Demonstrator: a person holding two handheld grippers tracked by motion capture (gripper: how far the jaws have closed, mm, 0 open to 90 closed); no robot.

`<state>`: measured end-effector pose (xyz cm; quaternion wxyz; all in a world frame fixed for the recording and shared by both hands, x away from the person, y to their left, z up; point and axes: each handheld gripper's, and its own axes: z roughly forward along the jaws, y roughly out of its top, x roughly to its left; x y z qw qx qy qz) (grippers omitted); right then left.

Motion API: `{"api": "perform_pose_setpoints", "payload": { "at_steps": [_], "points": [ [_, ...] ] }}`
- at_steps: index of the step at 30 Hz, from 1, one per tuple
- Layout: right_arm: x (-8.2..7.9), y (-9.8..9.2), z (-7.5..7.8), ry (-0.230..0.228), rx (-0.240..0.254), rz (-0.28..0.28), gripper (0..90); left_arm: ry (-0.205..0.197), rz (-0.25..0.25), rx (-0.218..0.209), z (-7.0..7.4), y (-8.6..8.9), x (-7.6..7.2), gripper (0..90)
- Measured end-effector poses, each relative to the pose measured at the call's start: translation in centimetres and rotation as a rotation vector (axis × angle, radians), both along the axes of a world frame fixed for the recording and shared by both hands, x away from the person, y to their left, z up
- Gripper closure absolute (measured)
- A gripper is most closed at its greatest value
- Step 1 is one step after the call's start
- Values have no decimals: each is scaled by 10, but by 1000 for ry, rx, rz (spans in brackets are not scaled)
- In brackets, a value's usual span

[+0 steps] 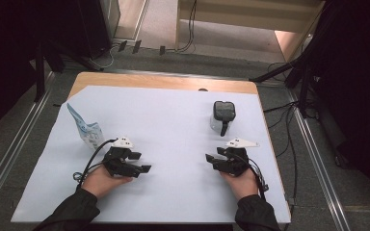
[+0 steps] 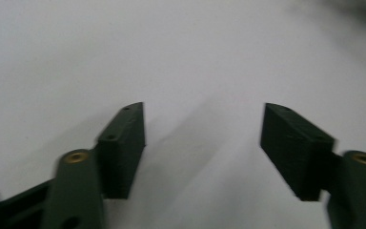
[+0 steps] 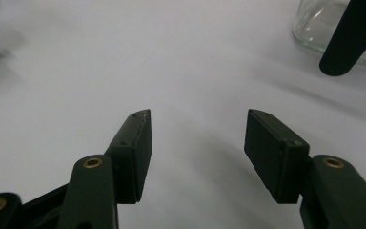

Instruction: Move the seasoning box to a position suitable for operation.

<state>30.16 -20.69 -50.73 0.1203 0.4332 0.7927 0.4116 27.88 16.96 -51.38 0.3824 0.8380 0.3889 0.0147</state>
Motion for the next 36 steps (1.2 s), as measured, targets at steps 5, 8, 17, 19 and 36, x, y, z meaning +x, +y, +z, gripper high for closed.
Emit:
{"api": "perform_pose_setpoints", "payload": {
  "at_steps": [5,8,17,19,36],
  "points": [
    [-6,2,5,-20,-9,49,528,-7,-18,15,4,2,-2,451],
    [-10,4,10,-46,-7,63,537,-31,-9,3,8,5,-5,420],
    [-7,-4,17,-61,43,35,481,-5,-38,17,8,4,-7,390],
    [-6,-6,17,-67,43,30,486,-10,-43,7,9,5,-8,383],
    [1,-11,16,-92,21,-45,432,-56,39,-17,17,33,-5,355]
  ]
}}
